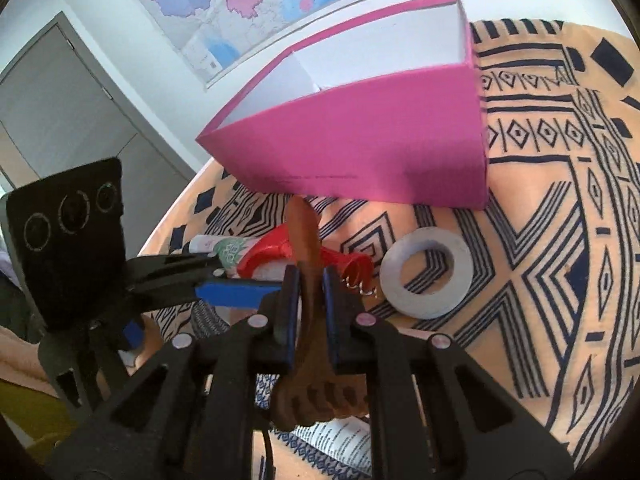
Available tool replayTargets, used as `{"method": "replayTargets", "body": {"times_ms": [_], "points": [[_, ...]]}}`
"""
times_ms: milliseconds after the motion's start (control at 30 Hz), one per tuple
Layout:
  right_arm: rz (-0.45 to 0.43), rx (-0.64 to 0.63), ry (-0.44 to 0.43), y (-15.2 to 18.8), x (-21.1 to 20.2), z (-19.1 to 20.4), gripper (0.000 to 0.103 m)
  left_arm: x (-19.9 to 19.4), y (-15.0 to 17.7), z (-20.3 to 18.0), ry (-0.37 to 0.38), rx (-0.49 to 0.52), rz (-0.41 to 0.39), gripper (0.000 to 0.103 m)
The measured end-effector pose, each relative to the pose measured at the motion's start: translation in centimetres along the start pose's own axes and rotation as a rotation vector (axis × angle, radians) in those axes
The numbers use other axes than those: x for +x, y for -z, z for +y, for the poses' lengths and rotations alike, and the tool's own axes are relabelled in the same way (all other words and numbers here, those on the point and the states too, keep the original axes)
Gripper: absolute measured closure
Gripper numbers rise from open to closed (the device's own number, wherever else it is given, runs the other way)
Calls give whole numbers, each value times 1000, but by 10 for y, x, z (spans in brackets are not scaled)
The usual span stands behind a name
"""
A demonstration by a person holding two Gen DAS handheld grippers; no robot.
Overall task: Organize rigid objects
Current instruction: 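Lift the back scratcher over the magenta box and drop it inside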
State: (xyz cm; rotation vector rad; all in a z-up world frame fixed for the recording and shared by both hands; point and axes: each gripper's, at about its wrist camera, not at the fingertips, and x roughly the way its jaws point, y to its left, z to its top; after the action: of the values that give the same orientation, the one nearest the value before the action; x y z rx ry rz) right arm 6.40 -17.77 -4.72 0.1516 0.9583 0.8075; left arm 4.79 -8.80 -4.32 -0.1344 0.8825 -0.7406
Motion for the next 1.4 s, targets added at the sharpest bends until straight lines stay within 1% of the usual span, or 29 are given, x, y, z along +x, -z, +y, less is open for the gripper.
{"method": "replayTargets", "body": {"times_ms": [100,267,433,567,700,867,967,1100,1300,1400], "points": [[33,-35,28,-3,5,2,82,1,3,2,-3,-4,7,35],[108,-123,64,-10,16,8,80,-2,6,7,-17,-5,1,35],[165,-199,70,-13,23,11,80,-4,8,4,-38,17,3,35],[167,-188,50,-11,23,9,86,-6,7,3,-28,18,3,35],[126,-157,31,-7,13,10,90,-12,4,-7,-24,47,-16,35],[41,-135,10,-7,-10,16,91,-29,-3,-19,-14,100,-64,35],[3,-126,-1,-10,-21,18,91,-34,-8,-19,-7,100,-75,35],[-40,-117,-8,-17,-28,21,91,-39,-16,-18,-32,112,-85,35],[-148,-66,-33,-40,-40,23,91,-56,-36,-18,-59,132,-134,34],[-191,-48,-31,-55,-43,23,91,-60,-47,-13,-69,128,-138,31]]}}
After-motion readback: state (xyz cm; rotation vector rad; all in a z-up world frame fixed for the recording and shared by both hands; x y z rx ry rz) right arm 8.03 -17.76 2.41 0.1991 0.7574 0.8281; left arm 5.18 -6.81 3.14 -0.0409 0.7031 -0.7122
